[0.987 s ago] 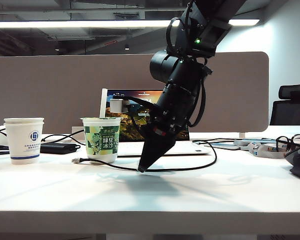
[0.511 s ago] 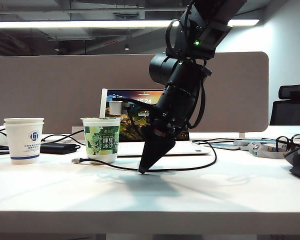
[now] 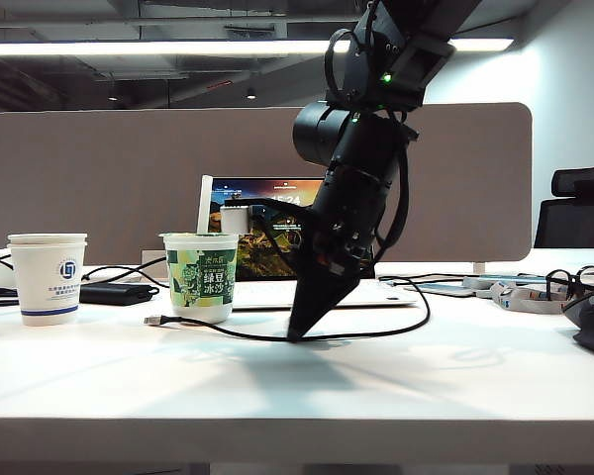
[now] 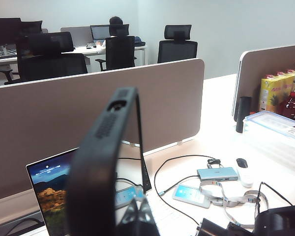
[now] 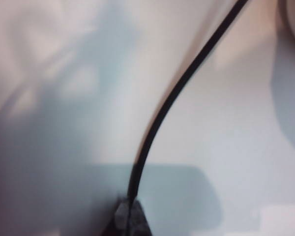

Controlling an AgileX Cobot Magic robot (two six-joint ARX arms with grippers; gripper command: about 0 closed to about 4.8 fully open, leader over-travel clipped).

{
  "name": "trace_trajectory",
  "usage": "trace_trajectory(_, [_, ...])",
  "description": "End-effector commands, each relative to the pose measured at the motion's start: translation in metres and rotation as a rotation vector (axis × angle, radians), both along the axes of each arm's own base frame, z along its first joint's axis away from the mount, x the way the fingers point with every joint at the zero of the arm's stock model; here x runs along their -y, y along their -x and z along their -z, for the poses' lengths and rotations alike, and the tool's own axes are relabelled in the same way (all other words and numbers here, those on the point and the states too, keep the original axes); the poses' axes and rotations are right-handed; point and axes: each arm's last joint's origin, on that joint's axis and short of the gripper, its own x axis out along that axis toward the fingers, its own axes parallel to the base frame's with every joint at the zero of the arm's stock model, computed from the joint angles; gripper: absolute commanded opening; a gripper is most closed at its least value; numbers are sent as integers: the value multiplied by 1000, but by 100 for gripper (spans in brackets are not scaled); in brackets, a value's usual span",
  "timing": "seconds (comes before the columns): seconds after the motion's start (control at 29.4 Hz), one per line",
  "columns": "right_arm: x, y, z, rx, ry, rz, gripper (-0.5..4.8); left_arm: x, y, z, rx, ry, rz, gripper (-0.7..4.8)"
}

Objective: Pick up the black phone, pick up the charger plug, insert the charger plug into the phone's charging port, and finally place the connected phone back on the desk.

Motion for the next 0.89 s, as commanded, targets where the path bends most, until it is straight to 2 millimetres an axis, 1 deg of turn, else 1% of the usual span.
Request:
trace_trajectory(0.03, [11, 8, 11, -71, 156, -8, -3, -2, 3, -9, 55, 36, 3, -6])
trace_trajectory(0.27, [24, 12, 13, -129, 272, 14, -3, -2, 3, -9, 56, 37, 3, -6])
trace_trajectory(0.54, [48, 4, 11, -154, 332, 93, -3, -2, 3, -9, 57, 38, 3, -6])
trace_trajectory(0.89, [58, 3, -17, -75, 312, 127, -3, -2, 4, -10, 62, 42, 3, -6])
